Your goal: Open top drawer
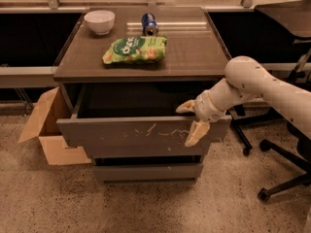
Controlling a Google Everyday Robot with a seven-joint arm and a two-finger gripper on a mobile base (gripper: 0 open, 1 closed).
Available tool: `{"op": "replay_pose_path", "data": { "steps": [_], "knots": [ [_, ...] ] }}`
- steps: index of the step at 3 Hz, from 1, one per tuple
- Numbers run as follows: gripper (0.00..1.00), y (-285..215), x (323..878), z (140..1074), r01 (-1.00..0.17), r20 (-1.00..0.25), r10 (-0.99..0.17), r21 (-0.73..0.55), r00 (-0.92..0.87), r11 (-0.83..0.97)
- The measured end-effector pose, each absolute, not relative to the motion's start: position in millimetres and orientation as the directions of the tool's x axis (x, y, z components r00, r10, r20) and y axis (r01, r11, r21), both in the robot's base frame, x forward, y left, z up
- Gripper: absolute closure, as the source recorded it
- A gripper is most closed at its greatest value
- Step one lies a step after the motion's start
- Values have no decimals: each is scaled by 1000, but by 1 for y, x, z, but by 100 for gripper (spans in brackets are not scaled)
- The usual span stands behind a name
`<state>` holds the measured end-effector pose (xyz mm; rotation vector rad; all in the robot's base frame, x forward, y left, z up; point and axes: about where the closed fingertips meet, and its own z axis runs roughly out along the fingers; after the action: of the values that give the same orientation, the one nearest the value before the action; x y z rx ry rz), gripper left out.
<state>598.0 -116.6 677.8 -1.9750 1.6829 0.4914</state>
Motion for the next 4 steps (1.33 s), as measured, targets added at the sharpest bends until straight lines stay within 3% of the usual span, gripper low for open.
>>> {"op": "replay_pose_path", "data": {
  "steps": [3, 4],
  "knots": [
    [95, -103, 561, 669, -988, -586, -797, -39, 144, -150],
    [100, -103, 562, 674, -988, -586, -797, -39, 144, -150]
  ]
}}
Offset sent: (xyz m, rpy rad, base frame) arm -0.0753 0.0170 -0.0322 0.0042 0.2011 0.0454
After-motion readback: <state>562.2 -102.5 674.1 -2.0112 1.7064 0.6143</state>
